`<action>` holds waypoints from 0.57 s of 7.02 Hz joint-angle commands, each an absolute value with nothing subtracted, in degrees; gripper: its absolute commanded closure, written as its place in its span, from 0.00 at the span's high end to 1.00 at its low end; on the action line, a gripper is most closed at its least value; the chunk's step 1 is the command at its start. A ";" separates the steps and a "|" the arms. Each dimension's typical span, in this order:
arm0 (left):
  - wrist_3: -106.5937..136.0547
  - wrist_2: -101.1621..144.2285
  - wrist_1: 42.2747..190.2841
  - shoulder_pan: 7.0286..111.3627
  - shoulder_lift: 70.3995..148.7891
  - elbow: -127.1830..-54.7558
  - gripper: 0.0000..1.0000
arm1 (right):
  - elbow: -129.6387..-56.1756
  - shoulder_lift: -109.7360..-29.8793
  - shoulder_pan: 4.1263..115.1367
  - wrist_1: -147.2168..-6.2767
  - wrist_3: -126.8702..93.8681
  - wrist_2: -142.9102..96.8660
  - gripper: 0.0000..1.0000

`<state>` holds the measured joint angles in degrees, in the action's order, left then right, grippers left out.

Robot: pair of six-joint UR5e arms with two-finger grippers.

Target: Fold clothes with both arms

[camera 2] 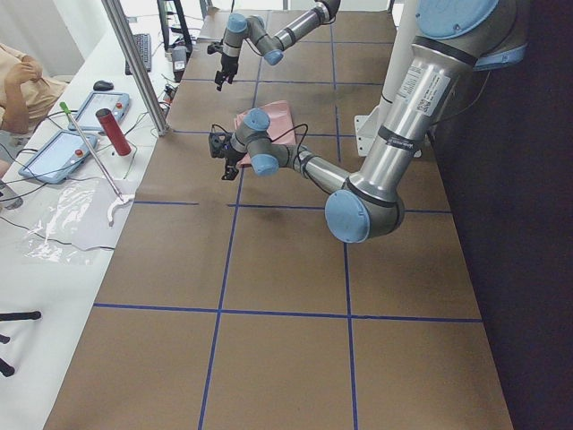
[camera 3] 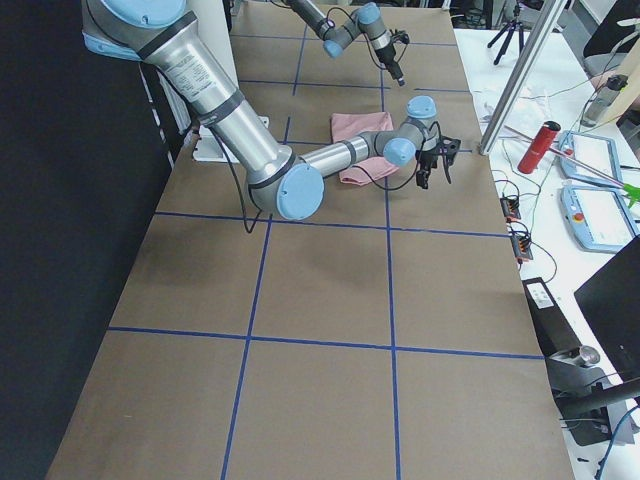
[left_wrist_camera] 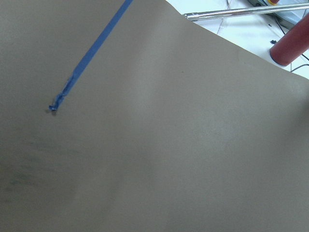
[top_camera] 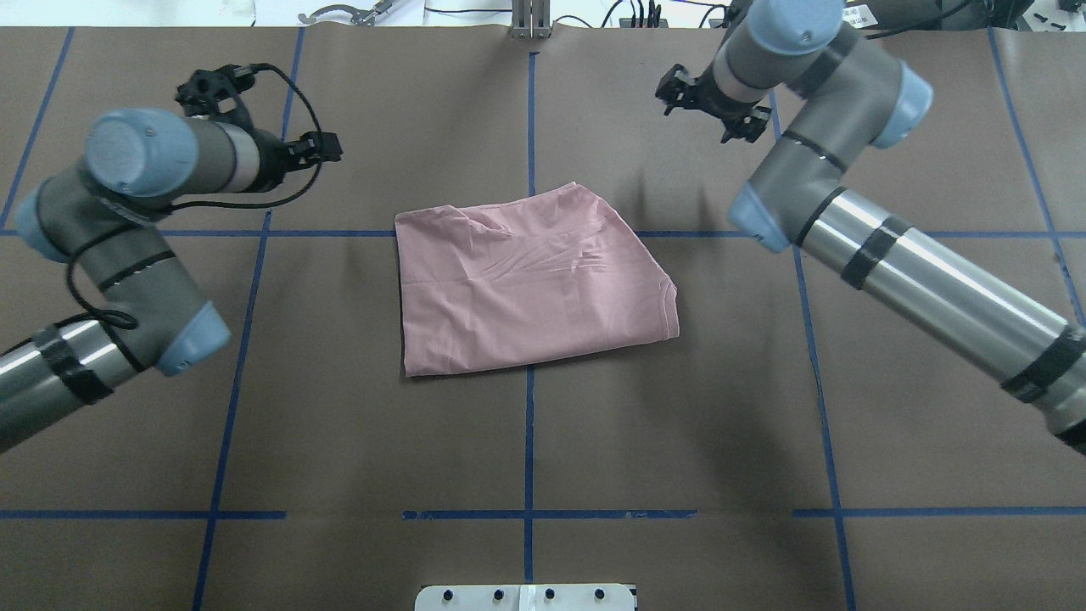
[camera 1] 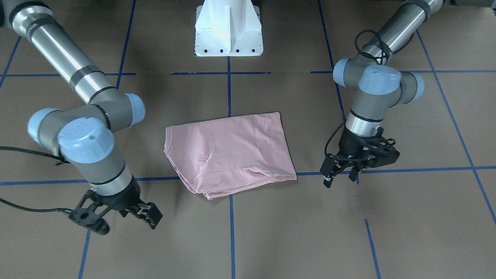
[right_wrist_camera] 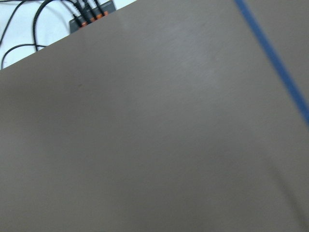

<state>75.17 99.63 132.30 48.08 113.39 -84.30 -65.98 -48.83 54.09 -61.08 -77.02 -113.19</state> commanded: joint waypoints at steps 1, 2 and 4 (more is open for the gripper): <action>49.71 117.24 135.80 62.84 104.88 -86.05 1.00 | -69.07 -58.41 68.92 -61.61 -53.85 -126.42 1.00; 36.78 126.03 134.83 71.89 101.90 -86.04 1.00 | -69.34 -61.84 76.74 -65.96 -38.04 -132.04 1.00; 9.80 140.58 133.00 90.36 91.72 -87.01 1.00 | -79.21 -73.50 86.70 -79.12 -12.24 -139.55 1.00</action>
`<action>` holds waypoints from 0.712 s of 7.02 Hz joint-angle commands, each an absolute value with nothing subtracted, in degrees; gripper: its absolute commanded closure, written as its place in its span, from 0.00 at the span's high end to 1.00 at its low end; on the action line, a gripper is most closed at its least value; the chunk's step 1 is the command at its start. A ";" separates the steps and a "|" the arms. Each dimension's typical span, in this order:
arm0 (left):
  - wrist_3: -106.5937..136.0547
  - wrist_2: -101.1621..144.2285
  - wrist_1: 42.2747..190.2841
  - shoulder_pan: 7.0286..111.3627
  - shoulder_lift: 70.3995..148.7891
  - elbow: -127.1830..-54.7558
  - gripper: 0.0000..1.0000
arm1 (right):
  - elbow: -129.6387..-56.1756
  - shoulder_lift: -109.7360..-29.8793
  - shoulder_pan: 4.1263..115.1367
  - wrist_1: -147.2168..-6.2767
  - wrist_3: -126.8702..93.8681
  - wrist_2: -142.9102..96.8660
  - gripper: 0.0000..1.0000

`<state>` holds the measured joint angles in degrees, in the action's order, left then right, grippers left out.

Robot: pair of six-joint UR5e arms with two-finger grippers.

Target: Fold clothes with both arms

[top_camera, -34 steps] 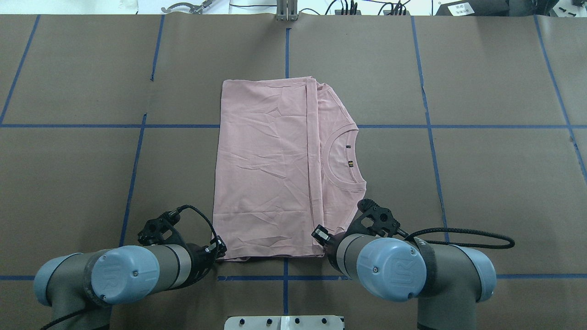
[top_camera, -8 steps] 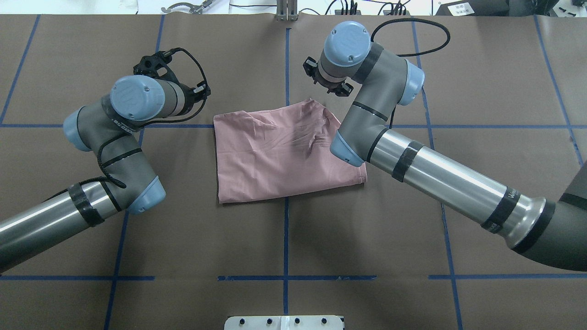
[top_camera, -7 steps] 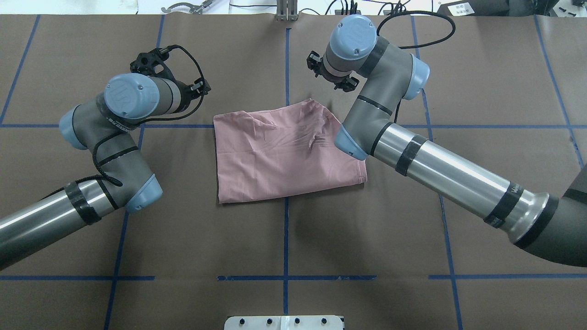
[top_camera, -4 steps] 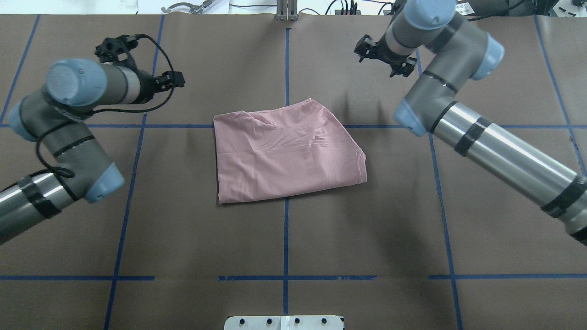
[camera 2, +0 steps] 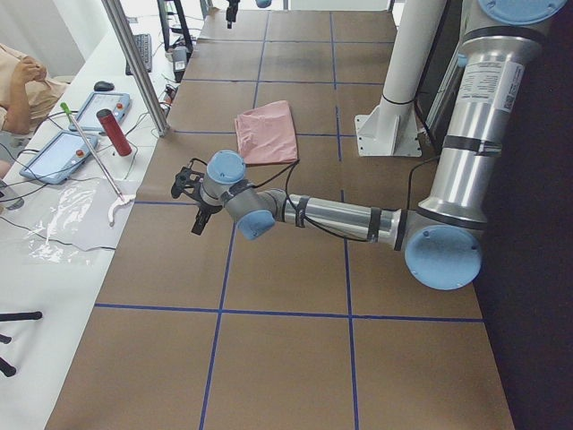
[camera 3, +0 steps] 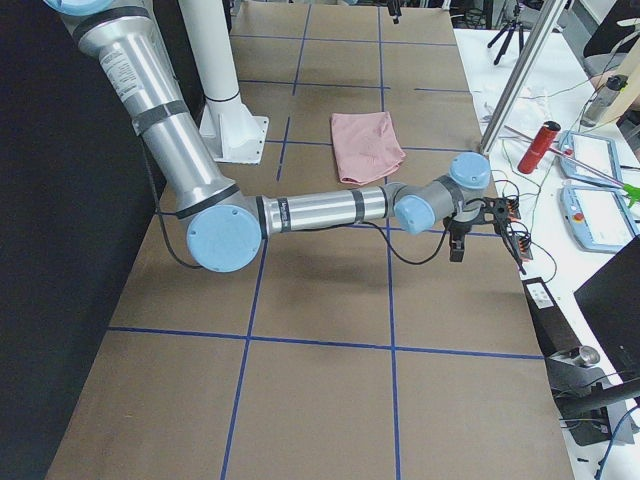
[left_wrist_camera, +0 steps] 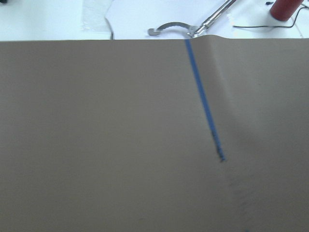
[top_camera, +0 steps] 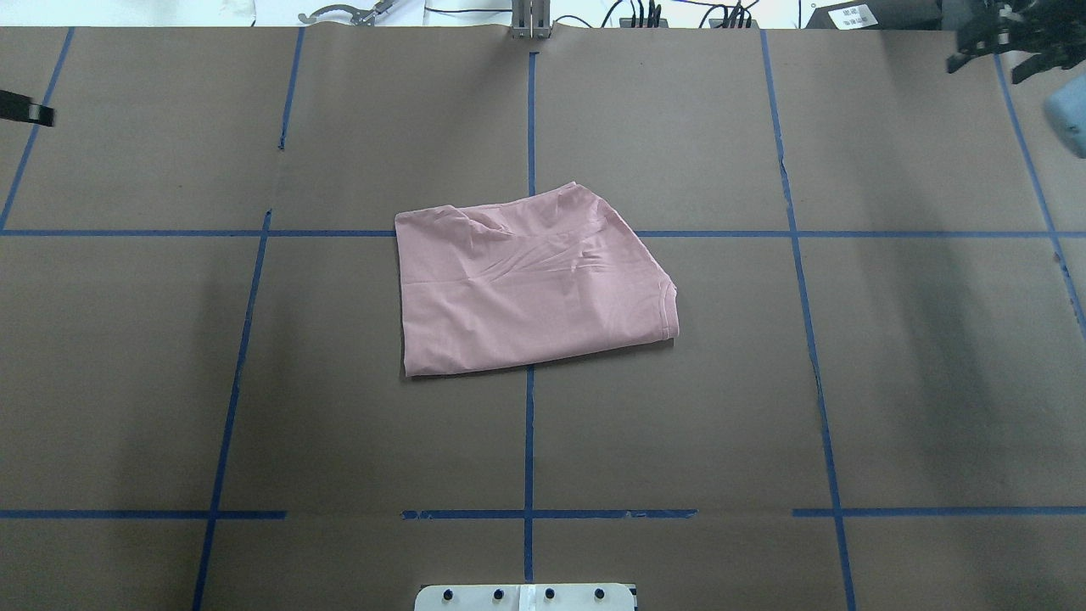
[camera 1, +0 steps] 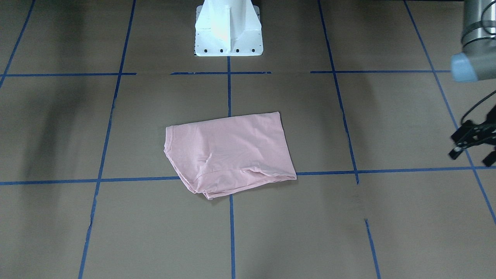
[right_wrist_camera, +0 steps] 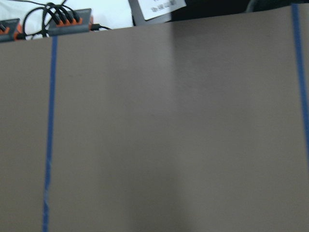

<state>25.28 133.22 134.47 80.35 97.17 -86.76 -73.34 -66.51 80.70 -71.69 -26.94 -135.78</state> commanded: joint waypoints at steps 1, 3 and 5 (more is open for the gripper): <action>1.58 140.28 129.24 92.44 89.41 -86.92 1.00 | -84.67 -78.09 89.10 -84.41 -5.69 -138.70 1.00; -5.77 138.36 111.36 92.99 89.47 -88.06 1.00 | -87.79 -85.22 91.67 -85.25 1.03 -138.60 1.00; -7.20 138.16 97.07 93.43 88.69 -96.47 1.00 | -89.74 -86.92 88.52 -87.79 1.23 -138.43 1.00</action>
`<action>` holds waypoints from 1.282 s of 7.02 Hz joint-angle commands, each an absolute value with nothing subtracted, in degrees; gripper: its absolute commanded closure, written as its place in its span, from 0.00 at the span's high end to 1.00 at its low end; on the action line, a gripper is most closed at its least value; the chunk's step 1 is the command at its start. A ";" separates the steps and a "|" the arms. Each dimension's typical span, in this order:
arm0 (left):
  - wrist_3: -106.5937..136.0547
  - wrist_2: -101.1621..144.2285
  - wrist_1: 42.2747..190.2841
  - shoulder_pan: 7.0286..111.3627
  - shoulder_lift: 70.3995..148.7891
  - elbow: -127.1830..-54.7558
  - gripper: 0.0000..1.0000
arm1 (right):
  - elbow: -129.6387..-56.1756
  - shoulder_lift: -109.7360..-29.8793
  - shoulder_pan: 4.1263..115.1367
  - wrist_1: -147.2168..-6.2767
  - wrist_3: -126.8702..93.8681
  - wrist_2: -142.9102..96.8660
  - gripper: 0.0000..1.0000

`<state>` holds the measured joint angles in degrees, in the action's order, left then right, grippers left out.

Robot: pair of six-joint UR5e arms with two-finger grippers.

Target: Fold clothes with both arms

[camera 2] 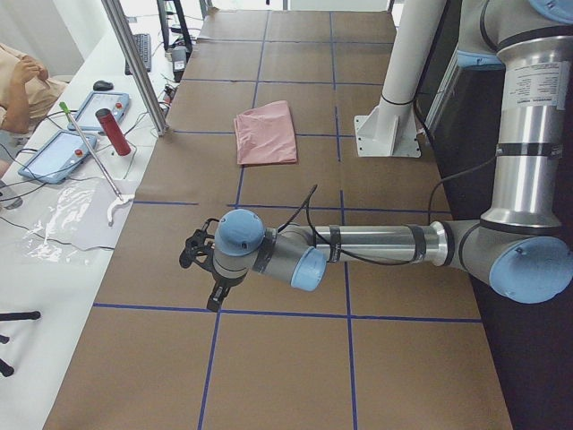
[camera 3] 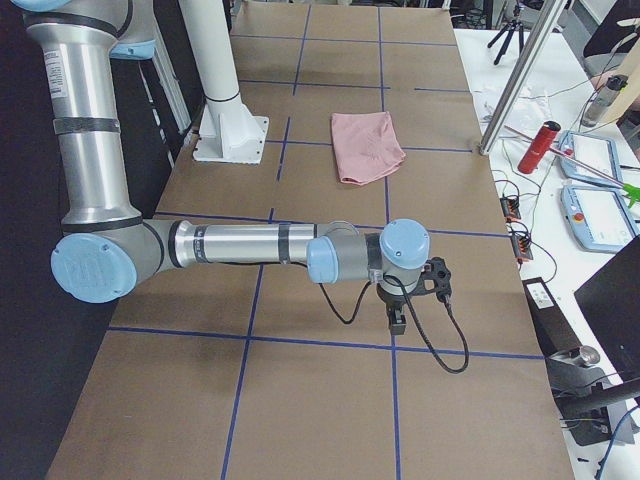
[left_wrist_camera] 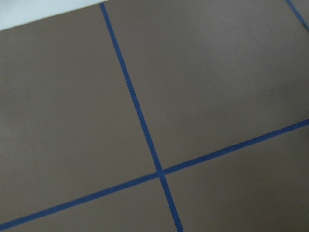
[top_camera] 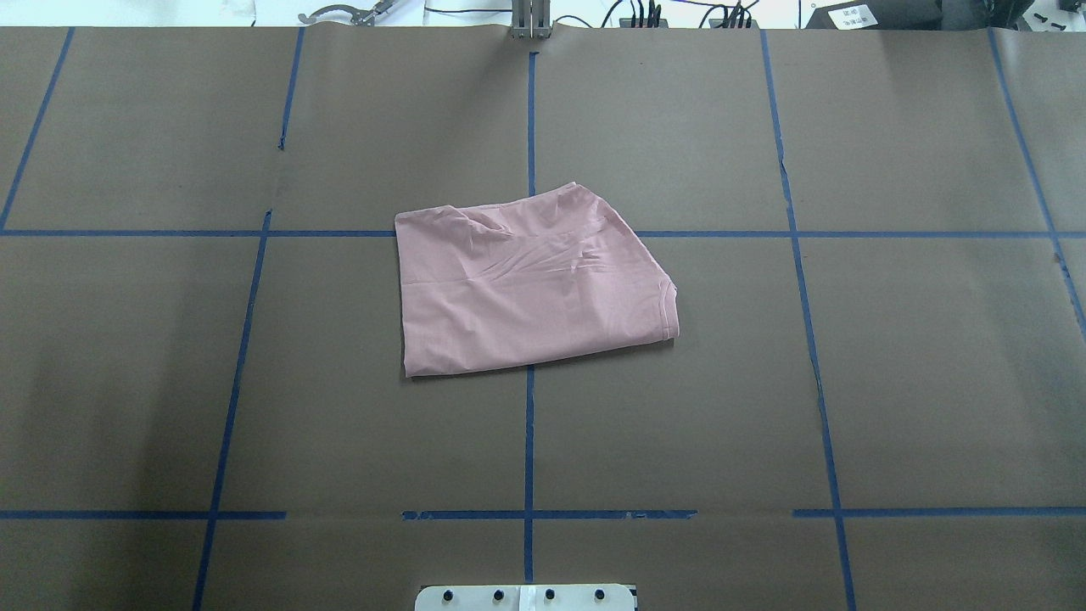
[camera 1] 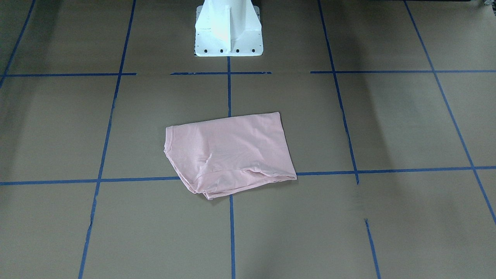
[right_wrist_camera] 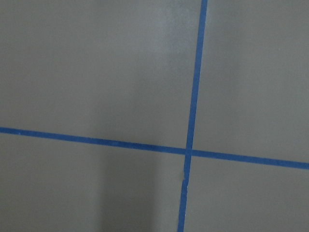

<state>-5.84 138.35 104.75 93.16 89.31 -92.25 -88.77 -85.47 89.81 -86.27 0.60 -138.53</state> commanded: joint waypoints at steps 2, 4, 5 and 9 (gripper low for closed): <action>-7.12 138.08 89.87 93.34 86.14 -99.29 1.00 | -90.09 -88.59 88.16 -87.89 1.23 -138.60 1.00; -7.12 138.34 91.14 93.16 81.49 -102.12 1.00 | -90.09 -89.29 88.15 -88.15 0.53 -139.65 1.00; -7.29 138.34 91.40 92.99 79.04 -104.48 1.00 | -90.09 -89.30 88.15 -88.07 0.44 -139.66 1.00; -7.29 136.25 93.87 91.51 76.72 -110.46 1.00 | -91.05 -89.47 88.07 -87.45 0.44 -139.22 1.00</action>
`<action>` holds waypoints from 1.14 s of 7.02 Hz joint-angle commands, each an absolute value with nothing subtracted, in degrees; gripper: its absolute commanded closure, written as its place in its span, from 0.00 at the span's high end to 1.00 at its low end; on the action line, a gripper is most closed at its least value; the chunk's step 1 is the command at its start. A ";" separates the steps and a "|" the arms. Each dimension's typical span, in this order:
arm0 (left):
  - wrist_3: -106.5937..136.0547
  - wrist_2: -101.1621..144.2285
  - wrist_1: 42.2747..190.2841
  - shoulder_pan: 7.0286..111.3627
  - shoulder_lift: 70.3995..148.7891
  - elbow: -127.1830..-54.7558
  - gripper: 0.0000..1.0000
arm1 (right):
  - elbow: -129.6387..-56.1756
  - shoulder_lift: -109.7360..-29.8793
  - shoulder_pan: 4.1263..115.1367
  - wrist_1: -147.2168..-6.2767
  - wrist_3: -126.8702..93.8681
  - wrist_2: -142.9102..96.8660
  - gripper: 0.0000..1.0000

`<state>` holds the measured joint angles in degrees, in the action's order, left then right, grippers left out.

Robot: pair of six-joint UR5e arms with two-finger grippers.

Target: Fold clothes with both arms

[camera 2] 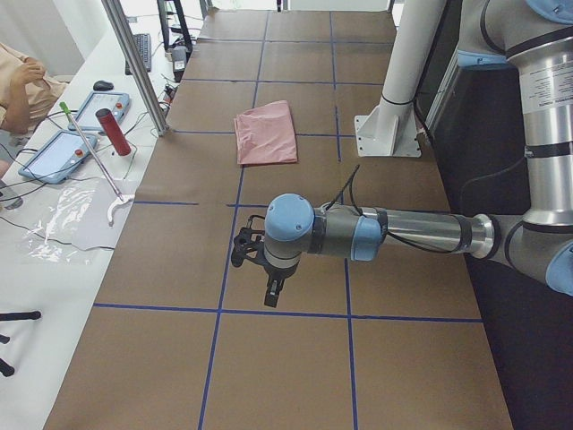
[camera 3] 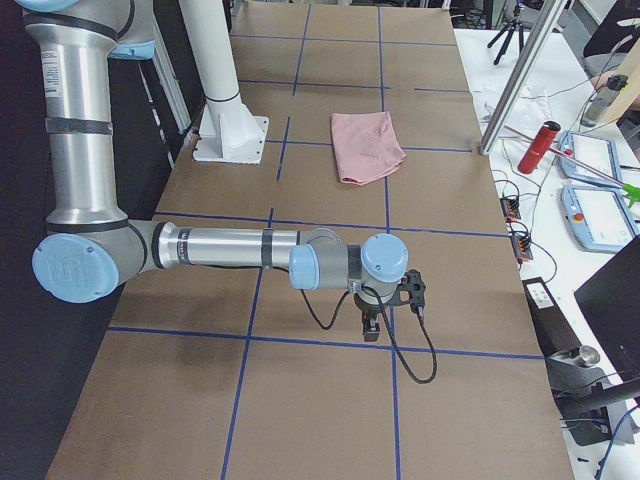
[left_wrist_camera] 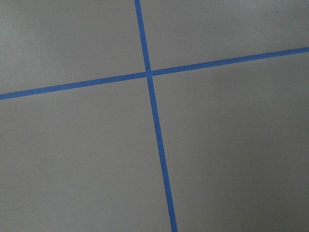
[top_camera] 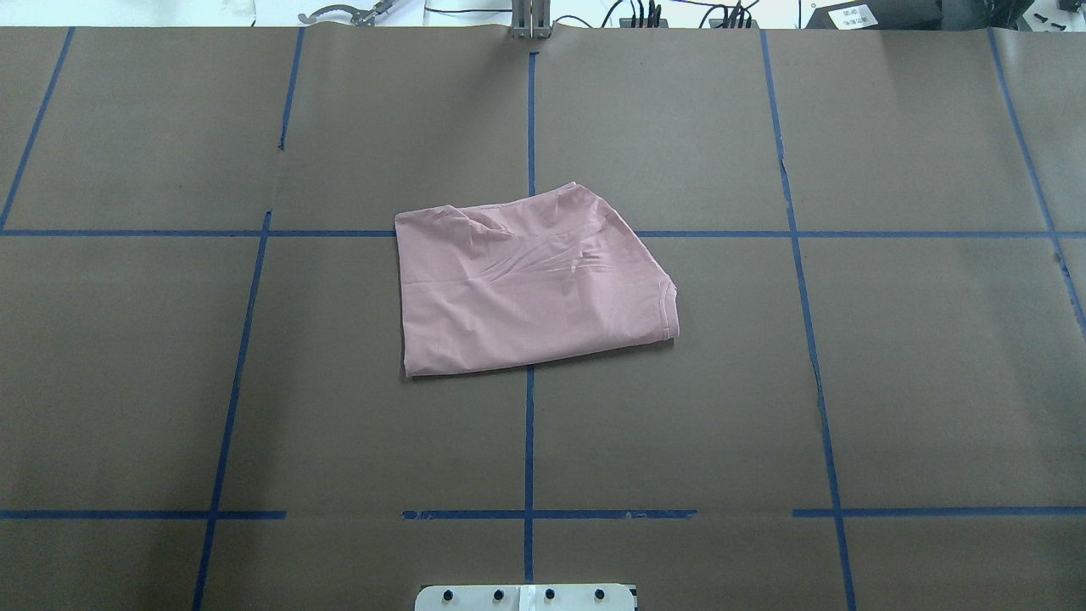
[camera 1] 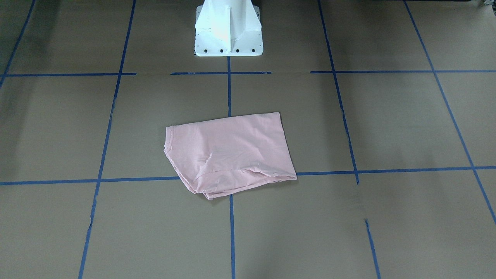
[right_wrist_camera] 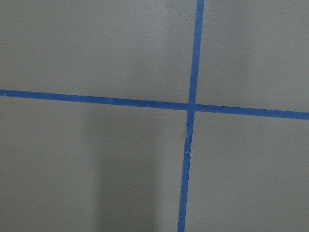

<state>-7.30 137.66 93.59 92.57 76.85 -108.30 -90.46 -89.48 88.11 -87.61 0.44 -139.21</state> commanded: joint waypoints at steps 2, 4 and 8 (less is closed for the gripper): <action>-7.47 130.96 93.43 91.14 77.08 -112.59 1.00 | -91.23 -89.65 88.07 -87.28 0.70 -138.69 1.00; -7.47 131.13 91.41 91.06 76.99 -112.68 1.00 | -90.70 -90.26 88.07 -87.19 1.14 -139.56 1.00; -7.38 131.22 91.41 90.97 76.99 -112.50 1.00 | -91.67 -89.65 88.07 -87.19 0.97 -139.31 1.00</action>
